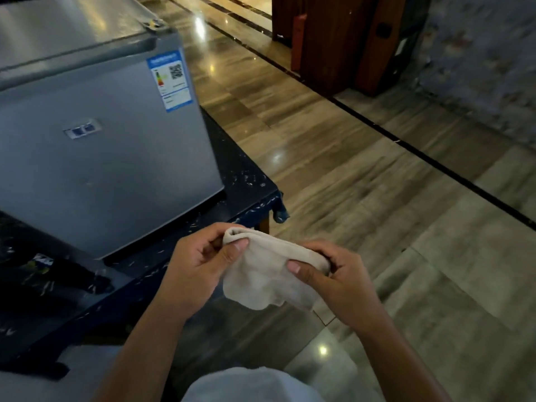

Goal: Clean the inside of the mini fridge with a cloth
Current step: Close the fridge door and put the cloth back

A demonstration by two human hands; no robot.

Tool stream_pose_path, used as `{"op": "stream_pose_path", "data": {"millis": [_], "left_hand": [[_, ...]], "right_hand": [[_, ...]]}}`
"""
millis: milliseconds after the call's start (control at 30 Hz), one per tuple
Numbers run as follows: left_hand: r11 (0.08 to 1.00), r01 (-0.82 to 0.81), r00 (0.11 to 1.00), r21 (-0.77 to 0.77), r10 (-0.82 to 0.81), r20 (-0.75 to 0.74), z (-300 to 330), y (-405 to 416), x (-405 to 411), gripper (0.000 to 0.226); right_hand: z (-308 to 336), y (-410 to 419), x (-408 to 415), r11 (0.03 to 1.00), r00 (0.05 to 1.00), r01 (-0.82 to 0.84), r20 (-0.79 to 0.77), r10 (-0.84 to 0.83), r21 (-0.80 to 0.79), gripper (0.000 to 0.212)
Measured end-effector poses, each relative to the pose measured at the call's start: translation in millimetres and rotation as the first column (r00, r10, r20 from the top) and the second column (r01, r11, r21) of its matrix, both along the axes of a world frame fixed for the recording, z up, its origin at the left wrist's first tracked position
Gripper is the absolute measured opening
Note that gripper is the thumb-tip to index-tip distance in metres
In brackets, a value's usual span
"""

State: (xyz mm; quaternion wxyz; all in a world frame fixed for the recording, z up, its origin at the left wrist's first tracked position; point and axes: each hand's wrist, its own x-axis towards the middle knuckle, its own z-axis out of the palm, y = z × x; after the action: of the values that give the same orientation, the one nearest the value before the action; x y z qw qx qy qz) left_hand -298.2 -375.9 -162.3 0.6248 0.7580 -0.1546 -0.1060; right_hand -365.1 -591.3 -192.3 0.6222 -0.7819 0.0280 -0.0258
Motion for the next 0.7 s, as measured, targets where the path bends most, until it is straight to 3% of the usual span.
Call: {"op": "stream_pose_path", "data": {"millis": [333, 500, 700], "left_hand": [[0.999, 0.035, 0.999, -0.016, -0.035, -0.014, -22.7, -64.1, 62.5, 0.018], [1.0, 0.014, 0.998, -0.025, -0.015, -0.063, -42.4, -80.0, 123.4, 0.015], [0.993, -0.118, 0.986, -0.015, 0.116, -0.12, -56.0, -87.5, 207.0, 0.016]], "right_hand": [[-14.2, -65.1, 46.4, 0.995, 0.997, 0.079, 0.006, -0.079, -0.057, 0.019], [-26.5, -90.8, 115.8, 0.993, 0.994, 0.114, 0.003, -0.114, -0.036, 0.016], [-34.9, -104.2, 226.4, 0.983, 0.999, 0.027, -0.013, -0.03, -0.181, 0.02]]}}
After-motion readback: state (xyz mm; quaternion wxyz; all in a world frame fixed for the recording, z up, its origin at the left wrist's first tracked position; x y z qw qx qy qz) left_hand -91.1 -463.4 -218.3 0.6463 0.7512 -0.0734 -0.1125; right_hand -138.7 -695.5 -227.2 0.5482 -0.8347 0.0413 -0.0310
